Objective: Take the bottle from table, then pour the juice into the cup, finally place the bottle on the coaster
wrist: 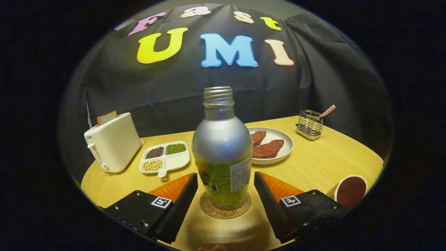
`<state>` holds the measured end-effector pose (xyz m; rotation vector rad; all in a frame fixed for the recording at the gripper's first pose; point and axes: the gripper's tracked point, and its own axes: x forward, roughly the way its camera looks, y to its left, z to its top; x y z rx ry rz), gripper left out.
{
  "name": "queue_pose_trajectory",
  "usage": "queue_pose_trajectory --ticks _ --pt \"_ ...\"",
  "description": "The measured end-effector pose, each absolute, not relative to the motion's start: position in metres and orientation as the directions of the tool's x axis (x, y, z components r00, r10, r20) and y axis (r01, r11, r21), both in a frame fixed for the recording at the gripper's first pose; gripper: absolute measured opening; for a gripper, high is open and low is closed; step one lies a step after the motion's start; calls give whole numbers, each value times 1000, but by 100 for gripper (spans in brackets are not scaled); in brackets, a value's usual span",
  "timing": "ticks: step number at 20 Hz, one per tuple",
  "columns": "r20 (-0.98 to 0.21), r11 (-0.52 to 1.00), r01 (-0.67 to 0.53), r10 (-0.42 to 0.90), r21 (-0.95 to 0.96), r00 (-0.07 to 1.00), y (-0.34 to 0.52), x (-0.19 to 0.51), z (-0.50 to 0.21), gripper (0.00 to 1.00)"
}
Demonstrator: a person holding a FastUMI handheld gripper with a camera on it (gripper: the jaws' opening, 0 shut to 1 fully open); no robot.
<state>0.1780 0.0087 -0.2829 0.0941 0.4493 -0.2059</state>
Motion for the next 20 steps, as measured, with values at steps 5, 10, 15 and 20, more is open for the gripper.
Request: queue_pose_trajectory --ticks 5,10,15,20 --pt "-351 979 189 -150 80 924 9 154 -224 98" --pt "-260 991 119 -98 68 961 15 131 -154 98" --pt "-161 998 29 -19 58 987 29 101 -79 98" --pt "-141 997 -21 31 74 990 50 68 -35 98"
